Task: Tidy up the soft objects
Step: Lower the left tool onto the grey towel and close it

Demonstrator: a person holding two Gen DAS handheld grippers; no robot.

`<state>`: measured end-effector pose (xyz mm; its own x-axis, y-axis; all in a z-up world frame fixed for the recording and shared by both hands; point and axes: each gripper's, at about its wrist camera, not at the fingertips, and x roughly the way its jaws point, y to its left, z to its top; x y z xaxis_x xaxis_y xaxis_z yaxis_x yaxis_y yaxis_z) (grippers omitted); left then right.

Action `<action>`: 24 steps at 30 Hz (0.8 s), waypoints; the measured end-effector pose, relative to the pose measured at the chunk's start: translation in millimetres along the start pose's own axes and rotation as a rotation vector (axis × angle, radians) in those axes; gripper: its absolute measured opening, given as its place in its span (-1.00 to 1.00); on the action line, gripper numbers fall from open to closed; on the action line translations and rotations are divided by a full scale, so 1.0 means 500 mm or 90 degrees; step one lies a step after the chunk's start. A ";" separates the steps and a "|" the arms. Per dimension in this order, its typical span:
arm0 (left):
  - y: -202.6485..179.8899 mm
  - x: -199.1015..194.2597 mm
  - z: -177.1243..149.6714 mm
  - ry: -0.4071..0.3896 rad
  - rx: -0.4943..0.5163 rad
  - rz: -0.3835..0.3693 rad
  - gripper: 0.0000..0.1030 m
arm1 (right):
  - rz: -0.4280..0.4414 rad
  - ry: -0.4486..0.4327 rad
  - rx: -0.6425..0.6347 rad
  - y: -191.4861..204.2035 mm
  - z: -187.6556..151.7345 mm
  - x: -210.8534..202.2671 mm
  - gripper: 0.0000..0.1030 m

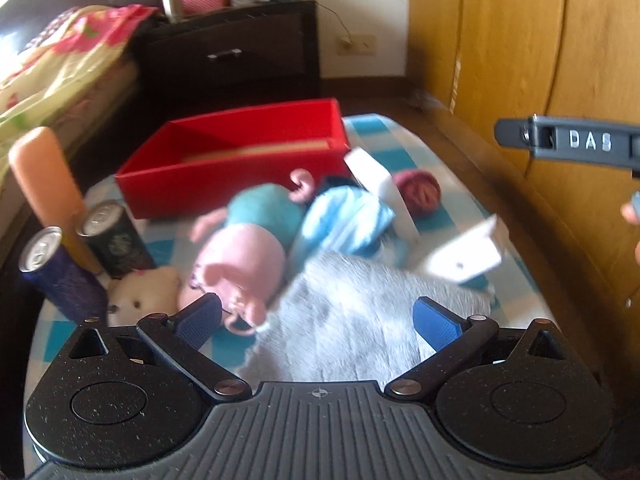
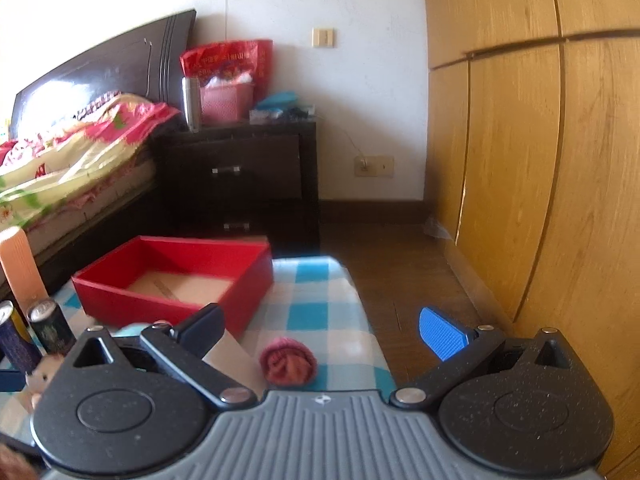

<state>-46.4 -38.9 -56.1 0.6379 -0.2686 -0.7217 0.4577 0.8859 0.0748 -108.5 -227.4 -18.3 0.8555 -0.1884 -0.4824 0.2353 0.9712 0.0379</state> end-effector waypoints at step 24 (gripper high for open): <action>-0.003 0.087 0.016 0.121 -0.048 -0.101 -0.79 | 0.068 0.068 0.032 -0.022 -0.007 0.011 0.64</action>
<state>-14.6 -54.7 -82.0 0.4309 -0.3372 -0.8370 0.4904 0.8661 -0.0965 -108.1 -238.4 -24.2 0.8234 -0.0656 -0.5637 0.1708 0.9759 0.1360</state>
